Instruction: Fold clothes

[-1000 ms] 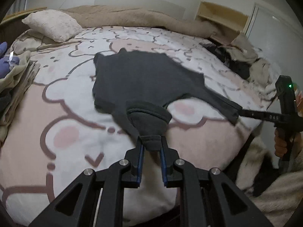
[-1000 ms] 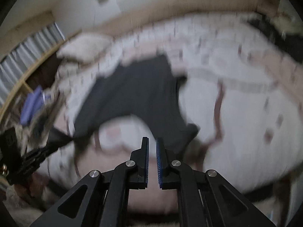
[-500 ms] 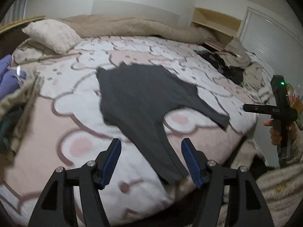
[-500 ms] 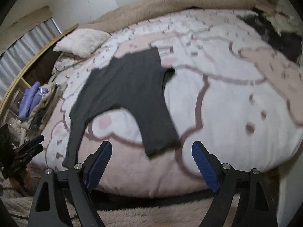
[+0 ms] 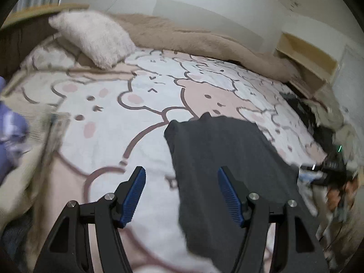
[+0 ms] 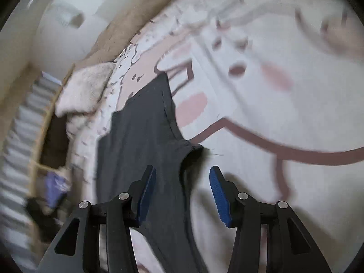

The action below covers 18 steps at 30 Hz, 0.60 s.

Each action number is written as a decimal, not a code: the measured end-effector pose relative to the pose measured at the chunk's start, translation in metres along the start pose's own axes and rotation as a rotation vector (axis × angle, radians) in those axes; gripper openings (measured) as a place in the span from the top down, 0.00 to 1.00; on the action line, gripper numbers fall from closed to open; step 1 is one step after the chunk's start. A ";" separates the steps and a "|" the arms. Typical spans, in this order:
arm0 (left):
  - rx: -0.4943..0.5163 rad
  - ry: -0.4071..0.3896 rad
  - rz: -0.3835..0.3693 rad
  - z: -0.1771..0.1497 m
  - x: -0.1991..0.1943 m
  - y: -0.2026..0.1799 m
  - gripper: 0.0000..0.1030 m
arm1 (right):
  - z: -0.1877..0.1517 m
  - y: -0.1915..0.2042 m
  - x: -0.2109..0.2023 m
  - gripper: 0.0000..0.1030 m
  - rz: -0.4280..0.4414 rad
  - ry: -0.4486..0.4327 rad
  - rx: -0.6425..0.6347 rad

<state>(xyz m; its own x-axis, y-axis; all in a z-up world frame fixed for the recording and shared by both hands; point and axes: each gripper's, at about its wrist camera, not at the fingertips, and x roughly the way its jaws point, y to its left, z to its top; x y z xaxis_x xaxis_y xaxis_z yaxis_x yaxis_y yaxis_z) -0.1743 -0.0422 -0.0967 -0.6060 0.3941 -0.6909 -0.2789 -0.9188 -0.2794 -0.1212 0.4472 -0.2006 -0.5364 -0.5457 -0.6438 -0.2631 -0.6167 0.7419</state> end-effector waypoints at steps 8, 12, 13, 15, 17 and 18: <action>-0.102 0.154 -0.054 0.027 0.095 0.017 0.39 | 0.000 -0.007 -0.002 0.89 -0.108 -0.118 -0.017; -0.084 0.215 -0.040 0.021 0.129 0.010 0.39 | -0.010 -0.009 -0.009 0.89 -0.199 -0.166 -0.124; -0.077 0.196 -0.019 0.022 0.130 0.009 0.51 | -0.011 -0.011 -0.009 0.89 -0.198 -0.170 -0.142; -0.041 0.163 0.017 0.026 0.130 0.004 0.90 | -0.013 -0.016 -0.009 0.89 -0.183 -0.184 -0.152; 0.052 0.129 0.038 0.029 0.125 -0.012 0.93 | -0.014 -0.021 -0.009 0.89 -0.164 -0.201 -0.154; 0.127 0.112 0.039 0.027 0.121 -0.026 0.93 | -0.015 -0.022 -0.009 0.89 -0.157 -0.209 -0.156</action>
<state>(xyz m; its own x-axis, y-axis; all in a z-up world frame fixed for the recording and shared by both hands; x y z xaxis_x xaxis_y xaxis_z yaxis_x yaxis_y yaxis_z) -0.2607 0.0301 -0.1551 -0.5331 0.3467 -0.7718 -0.3528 -0.9202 -0.1696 -0.0986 0.4573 -0.2144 -0.6569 -0.3182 -0.6836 -0.2381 -0.7727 0.5885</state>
